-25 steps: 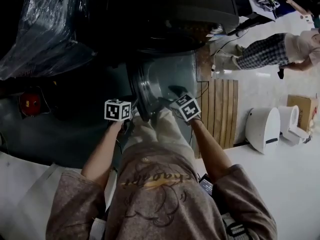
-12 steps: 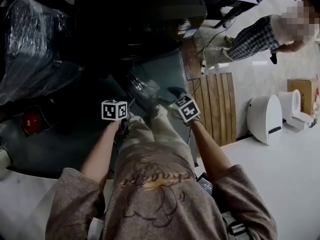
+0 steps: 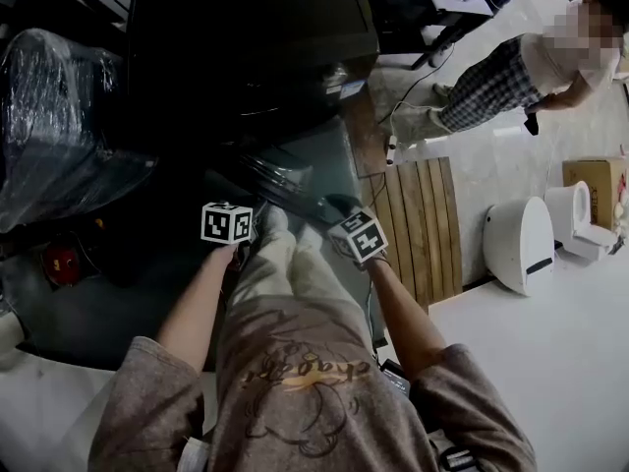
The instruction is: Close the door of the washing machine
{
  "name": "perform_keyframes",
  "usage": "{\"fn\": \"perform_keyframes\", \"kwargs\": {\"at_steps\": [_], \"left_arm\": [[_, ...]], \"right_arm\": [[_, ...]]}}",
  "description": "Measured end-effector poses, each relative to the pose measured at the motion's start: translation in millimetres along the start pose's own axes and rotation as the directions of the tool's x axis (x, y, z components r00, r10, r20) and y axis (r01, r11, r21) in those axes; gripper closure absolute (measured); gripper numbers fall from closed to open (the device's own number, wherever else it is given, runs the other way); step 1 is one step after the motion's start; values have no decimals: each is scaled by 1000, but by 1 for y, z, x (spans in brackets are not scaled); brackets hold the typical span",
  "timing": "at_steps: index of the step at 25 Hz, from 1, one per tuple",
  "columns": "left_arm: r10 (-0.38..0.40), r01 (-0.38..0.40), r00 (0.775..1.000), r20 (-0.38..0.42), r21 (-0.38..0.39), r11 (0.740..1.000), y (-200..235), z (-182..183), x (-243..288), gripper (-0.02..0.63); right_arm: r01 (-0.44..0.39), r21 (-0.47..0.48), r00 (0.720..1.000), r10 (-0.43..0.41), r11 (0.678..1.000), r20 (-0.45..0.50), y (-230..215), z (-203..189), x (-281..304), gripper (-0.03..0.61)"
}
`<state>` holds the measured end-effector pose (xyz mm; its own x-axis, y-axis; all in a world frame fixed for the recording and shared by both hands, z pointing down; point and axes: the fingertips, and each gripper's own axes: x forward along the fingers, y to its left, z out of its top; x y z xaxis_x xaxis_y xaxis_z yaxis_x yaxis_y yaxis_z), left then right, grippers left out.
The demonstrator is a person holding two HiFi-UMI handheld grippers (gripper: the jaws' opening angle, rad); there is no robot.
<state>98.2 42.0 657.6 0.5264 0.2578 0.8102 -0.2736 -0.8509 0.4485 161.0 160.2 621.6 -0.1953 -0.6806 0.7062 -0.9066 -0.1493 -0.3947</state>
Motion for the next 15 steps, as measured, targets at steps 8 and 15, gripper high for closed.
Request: {"fn": "perform_keyframes", "kwargs": {"at_steps": [8,15], "left_arm": [[-29,27,999,20,100,995,-4,36,13,575],[-77,67,995,68,134,989,-7,52,17,603]], "right_arm": [[22,90,1000,-24,996,13,-11,2,4,301],[46,92,996,-52,995,72,-20,10,19,516]]}}
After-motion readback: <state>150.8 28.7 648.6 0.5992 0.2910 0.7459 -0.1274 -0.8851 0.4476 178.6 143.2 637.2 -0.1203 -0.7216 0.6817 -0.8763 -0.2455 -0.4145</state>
